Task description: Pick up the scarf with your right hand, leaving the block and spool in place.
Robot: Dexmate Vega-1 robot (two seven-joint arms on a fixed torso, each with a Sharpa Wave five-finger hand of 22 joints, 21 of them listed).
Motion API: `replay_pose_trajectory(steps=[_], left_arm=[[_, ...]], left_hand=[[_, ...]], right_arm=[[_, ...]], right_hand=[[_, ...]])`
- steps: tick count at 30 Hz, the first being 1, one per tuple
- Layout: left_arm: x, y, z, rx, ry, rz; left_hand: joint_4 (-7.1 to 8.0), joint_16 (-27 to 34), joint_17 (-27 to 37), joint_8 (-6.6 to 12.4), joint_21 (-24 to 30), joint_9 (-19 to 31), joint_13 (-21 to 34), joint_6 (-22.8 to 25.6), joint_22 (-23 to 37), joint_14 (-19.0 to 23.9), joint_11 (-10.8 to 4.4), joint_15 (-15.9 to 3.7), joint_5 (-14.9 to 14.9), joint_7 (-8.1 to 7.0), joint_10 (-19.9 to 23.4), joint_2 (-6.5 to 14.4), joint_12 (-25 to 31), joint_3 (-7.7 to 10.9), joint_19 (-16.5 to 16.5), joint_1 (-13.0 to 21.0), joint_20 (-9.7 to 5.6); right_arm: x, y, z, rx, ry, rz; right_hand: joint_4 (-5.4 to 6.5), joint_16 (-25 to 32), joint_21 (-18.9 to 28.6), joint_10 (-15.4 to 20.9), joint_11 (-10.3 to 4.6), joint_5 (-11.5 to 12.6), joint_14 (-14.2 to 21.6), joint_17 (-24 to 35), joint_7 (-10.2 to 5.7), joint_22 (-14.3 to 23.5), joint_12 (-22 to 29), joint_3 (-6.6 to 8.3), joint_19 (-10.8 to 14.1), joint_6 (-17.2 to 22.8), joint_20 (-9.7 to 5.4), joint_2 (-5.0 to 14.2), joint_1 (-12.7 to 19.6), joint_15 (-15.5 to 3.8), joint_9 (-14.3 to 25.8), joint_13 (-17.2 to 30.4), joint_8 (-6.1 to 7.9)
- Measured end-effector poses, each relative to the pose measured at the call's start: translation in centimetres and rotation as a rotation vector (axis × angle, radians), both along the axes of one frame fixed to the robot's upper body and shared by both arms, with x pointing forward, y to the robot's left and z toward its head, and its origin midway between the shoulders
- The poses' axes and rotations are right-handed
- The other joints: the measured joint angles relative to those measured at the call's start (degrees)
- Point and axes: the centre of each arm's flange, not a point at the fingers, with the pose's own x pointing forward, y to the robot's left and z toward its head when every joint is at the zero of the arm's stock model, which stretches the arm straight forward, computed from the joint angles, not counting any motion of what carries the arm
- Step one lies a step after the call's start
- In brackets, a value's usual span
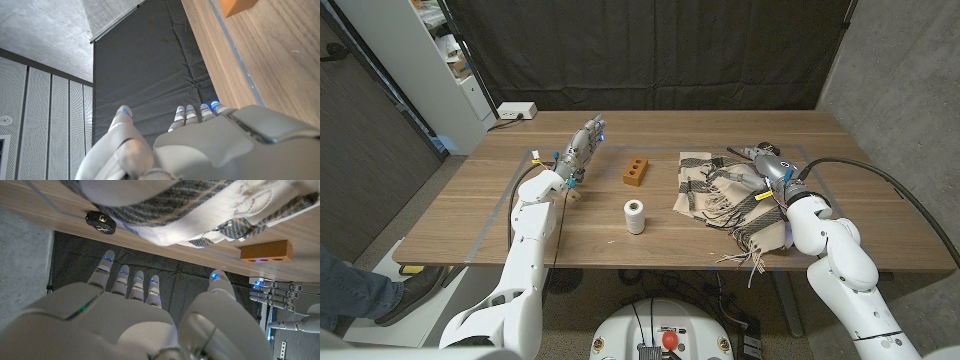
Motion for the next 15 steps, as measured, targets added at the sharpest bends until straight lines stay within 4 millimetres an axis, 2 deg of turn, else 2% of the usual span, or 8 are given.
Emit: replay_pose_trajectory(steps=[5, 9, 15], left_arm=[[0.09, -0.07, -0.11, -0.001, 0.003, -0.001], [0.16, -0.11, -0.18, 0.000, 0.005, -0.001], [0.28, -0.18, -0.41, -0.001, 0.010, -0.002]], left_hand=[[0.00, 0.00, 0.00, 0.00, 0.00, 0.00, 0.00, 0.00, 0.00, 0.00, 0.00, 0.00, 0.00, 0.00, 0.00, 0.00, 0.00, 0.00, 0.00, 0.00, 0.00], [0.00, 0.00, 0.00, 0.00, 0.00, 0.00, 0.00, 0.00, 0.00, 0.00, 0.00, 0.00, -0.21, 0.00, 0.00, 0.00, 0.00, 0.00, 0.00, 0.00, 0.00], [0.00, 0.00, 0.00, 0.00, 0.00, 0.00, 0.00, 0.00, 0.00, 0.00, 0.00, 0.00, -0.21, 0.00, 0.00, 0.00, 0.00, 0.00, 0.00, 0.00, 0.00]], right_arm=[[0.19, -0.15, -0.35, 0.000, 0.035, -0.017], [0.37, -0.05, -0.39, -0.003, 0.057, -0.026], [0.60, -0.06, -0.48, -0.008, 0.087, -0.043]], right_hand=[[-0.17, -0.55, 0.00, -1.90, 0.28, 0.01, -1.79, 0.00, 0.51, -0.15, -0.57, -0.17, 0.66, -2.33, 0.24, -0.16, 0.16, 0.54, -0.13, 0.00, -0.34], [-0.15, -0.76, 0.00, -2.61, 0.39, 0.41, -2.29, 0.00, 0.83, -0.15, -0.57, -0.19, 1.03, -3.63, -0.19, -0.40, 0.40, 0.83, -0.13, 0.00, -0.56], [-0.21, -0.96, 0.00, -4.17, 0.51, 0.63, -3.48, 0.00, 1.07, -0.15, -0.57, -0.59, 1.44, -5.58, 0.21, -0.40, 0.40, 1.20, -0.12, 0.00, -0.56]])
